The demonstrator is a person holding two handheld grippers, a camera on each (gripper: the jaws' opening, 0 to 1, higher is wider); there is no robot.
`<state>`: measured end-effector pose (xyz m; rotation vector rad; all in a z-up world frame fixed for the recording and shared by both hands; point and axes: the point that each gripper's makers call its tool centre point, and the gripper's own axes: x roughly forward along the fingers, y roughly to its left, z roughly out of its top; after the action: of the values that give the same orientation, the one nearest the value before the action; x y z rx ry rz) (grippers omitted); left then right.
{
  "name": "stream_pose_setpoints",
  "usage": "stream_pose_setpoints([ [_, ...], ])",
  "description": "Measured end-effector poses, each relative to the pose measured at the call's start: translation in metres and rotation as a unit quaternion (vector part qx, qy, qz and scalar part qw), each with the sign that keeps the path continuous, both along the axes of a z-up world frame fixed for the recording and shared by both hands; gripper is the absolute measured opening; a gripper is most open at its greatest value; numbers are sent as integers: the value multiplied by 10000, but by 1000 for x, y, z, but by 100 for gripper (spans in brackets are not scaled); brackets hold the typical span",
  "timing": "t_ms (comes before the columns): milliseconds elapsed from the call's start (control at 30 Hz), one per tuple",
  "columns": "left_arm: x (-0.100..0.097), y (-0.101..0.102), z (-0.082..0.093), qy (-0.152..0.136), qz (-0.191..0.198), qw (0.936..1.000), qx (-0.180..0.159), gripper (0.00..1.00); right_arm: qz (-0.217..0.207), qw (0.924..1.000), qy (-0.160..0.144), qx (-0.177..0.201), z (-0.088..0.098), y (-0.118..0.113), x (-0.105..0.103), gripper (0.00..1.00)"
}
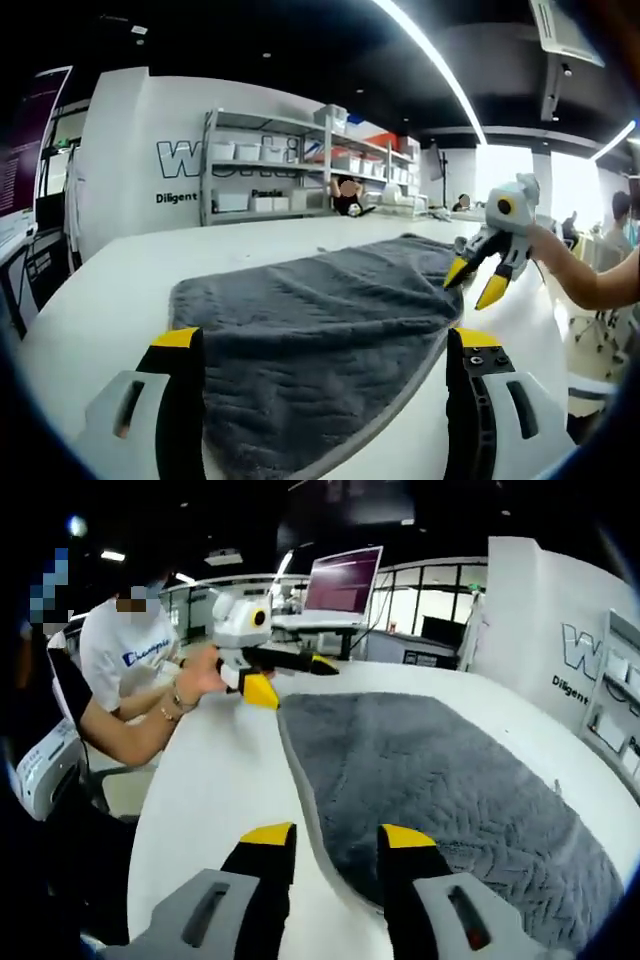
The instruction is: Open the folded towel by lifting each exposed corner and separating the folded layers until the towel lies flat within the target outline without major curled edges
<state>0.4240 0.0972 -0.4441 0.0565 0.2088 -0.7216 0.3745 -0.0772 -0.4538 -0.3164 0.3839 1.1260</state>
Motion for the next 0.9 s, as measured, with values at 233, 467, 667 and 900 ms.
stream_pose_setpoints([
  [233, 10, 8, 5, 47, 341, 9994, -58, 99, -740, 9971, 42, -141, 7, -50, -11, 87],
  [467, -4, -1, 13, 90, 188, 9996, -176, 99, -1307, 9914, 66, -58, 7, -98, -14, 99],
  [667, -24, -3, 16, 70, 154, 9999, -20, 99, -1561, 9877, 3, 57, 11, -126, -19, 99],
  [900, -39, 6, 12, 131, 198, 9997, 75, 99, -1972, 9803, -55, -18, 15, -164, -24, 99],
])
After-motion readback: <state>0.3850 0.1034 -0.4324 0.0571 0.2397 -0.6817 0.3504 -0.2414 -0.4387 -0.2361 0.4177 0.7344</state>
